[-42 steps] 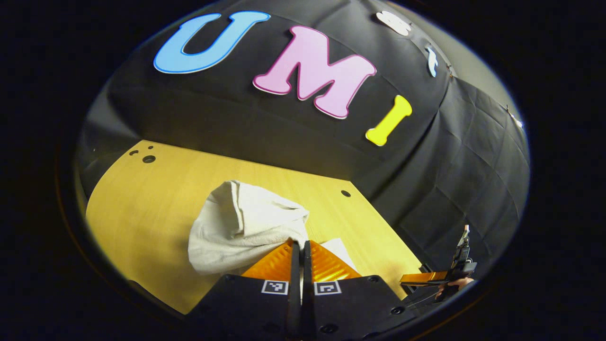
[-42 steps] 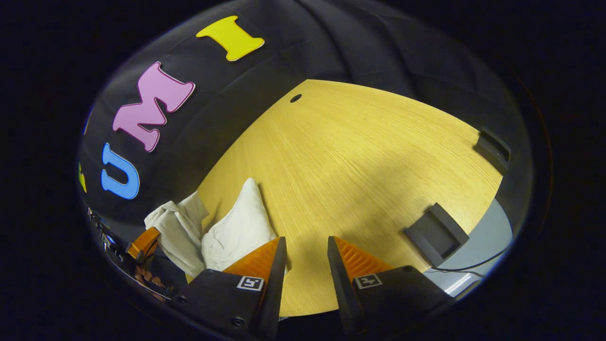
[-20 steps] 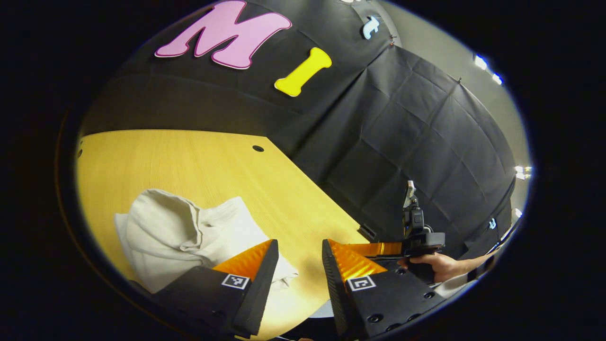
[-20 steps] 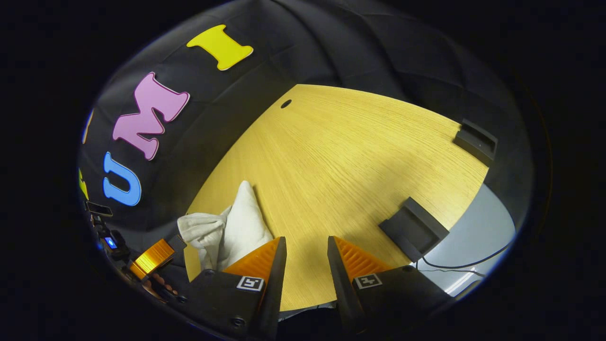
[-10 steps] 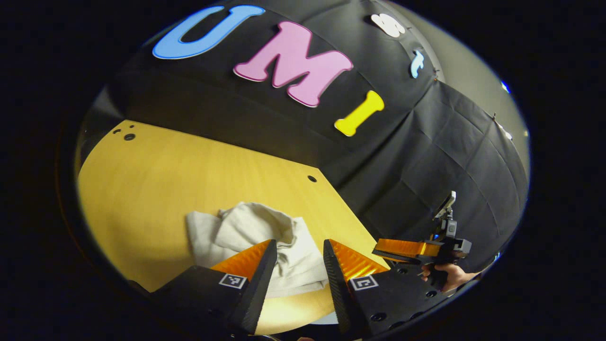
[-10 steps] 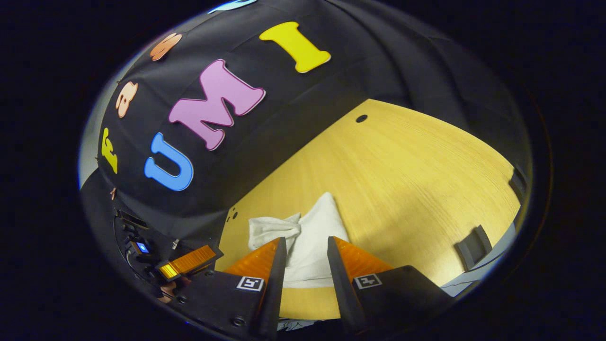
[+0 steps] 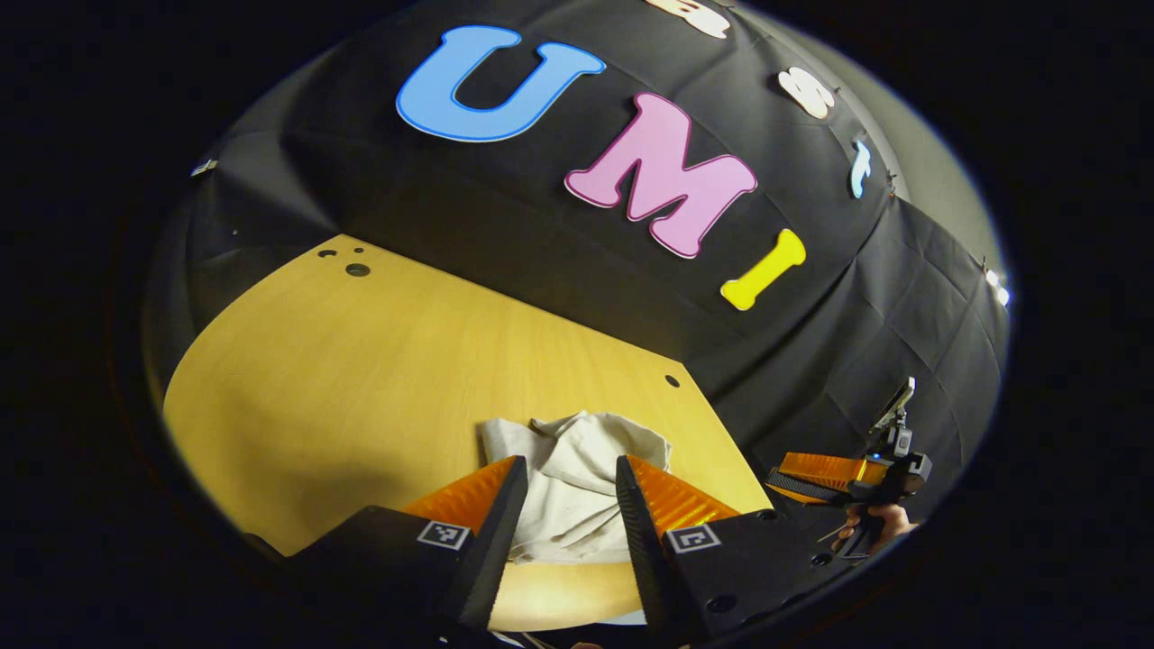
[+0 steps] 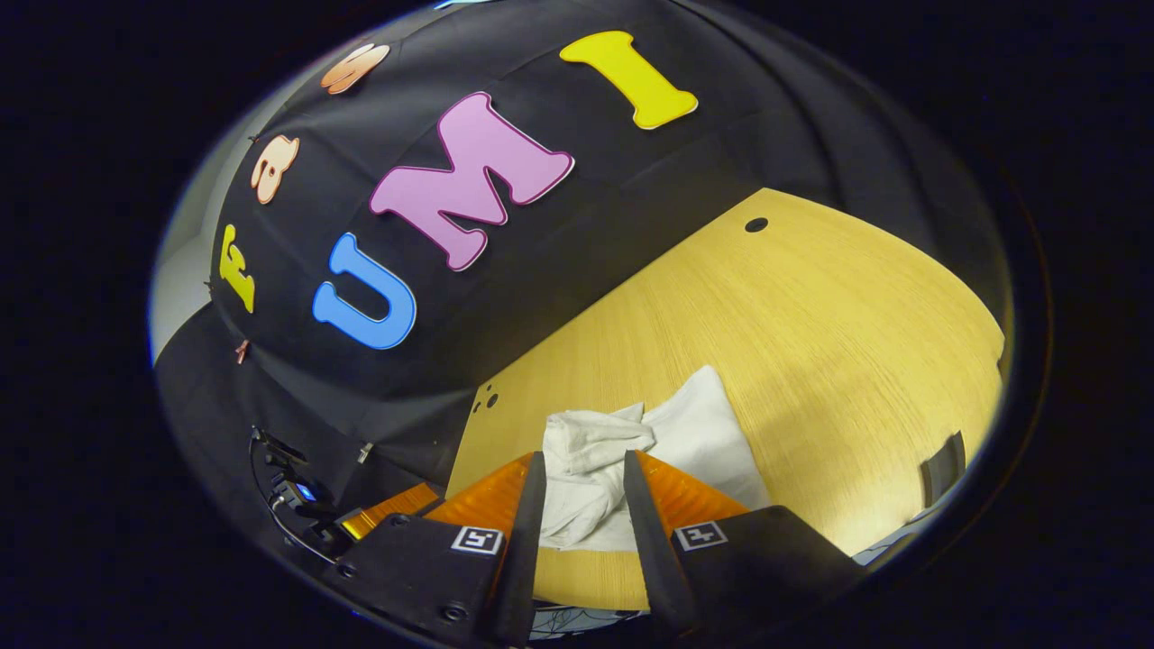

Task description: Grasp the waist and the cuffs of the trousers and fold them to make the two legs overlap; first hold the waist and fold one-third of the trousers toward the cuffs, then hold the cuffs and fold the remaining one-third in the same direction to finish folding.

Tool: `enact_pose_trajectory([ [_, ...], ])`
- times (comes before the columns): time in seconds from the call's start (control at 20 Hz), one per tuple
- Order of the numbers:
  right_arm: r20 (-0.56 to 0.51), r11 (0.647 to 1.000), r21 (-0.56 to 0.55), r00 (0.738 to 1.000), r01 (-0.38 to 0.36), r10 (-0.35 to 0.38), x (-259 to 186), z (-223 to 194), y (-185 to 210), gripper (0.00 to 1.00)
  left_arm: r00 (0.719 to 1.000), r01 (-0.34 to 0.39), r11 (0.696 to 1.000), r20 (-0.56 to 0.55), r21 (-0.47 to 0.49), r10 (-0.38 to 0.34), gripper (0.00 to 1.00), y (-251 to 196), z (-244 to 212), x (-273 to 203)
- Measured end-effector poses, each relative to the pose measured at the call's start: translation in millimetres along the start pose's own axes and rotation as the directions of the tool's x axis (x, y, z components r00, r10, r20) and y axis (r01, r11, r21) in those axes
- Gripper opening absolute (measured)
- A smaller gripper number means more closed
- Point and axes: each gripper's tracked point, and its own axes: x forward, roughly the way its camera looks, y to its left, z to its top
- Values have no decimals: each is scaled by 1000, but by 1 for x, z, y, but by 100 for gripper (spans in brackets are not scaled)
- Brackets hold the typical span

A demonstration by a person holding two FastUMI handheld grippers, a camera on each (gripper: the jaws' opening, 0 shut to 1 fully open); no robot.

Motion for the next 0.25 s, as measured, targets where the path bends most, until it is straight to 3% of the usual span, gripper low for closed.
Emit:
enact_pose_trajectory([
  [0.25,-15,1000,-5,1000,-15,15,5,-8,12,54,999,-46,998,9,-32,47,64,18,3,-14],
])
